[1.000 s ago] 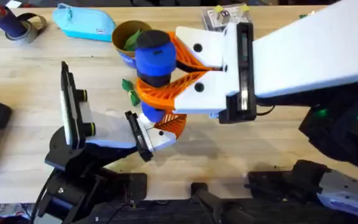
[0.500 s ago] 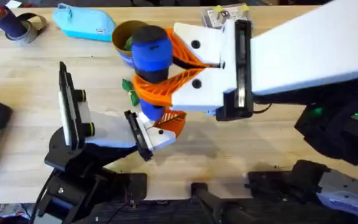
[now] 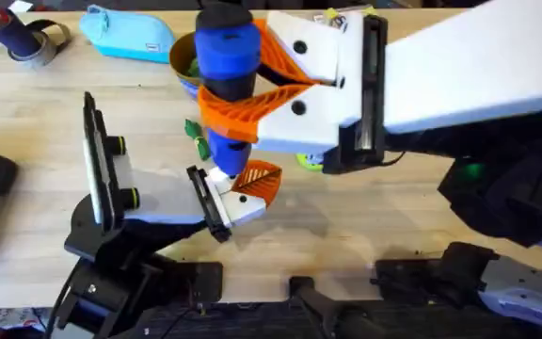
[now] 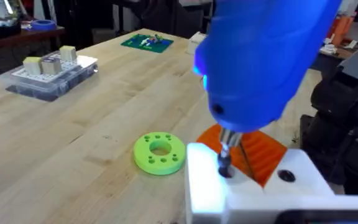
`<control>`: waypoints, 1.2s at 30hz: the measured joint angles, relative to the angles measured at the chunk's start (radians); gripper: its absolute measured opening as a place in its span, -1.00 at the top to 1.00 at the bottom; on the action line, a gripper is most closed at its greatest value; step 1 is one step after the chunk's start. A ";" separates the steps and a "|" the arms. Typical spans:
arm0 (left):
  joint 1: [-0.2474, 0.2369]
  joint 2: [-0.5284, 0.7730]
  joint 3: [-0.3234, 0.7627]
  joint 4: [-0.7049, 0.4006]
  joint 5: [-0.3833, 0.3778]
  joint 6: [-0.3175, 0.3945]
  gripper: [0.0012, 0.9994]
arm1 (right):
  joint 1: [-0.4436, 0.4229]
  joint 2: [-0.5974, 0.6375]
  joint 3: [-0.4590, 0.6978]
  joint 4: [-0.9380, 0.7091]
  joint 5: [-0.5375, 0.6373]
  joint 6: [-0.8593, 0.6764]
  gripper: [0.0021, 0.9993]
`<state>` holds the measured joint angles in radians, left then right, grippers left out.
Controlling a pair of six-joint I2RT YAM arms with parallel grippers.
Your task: Pick up the gripper from the table and insert it into the empty holder that is missing its gripper. Then pick up a screw, insert it into the mounting hole, and use the screwdriver to tighten it. Finally, clean up the table by picking up the vegetable and placing it into the bucket.
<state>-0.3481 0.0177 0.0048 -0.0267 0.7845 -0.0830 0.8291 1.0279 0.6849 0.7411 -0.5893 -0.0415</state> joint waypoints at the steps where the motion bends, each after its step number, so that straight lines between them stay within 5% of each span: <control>1: 0.000 0.000 0.000 -0.002 0.001 0.000 0.98 | 0.000 0.000 0.000 0.002 0.002 0.003 0.91; 17: 0.000 0.000 0.000 -0.011 0.009 0.000 0.98 | -0.004 -0.001 0.000 0.015 0.050 -0.002 0.92; 28: 0.000 0.000 0.000 -0.011 0.009 0.000 0.98 | -0.122 -0.046 0.000 0.017 -0.042 0.204 0.92; 36: 0.000 0.000 0.000 -0.011 0.009 0.000 0.98 | -0.090 -0.004 0.000 0.021 -0.061 0.282 0.92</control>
<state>-0.3481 0.0177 0.0048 -0.0376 0.7933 -0.0833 0.7388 1.0242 0.6849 0.7624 -0.6506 0.2406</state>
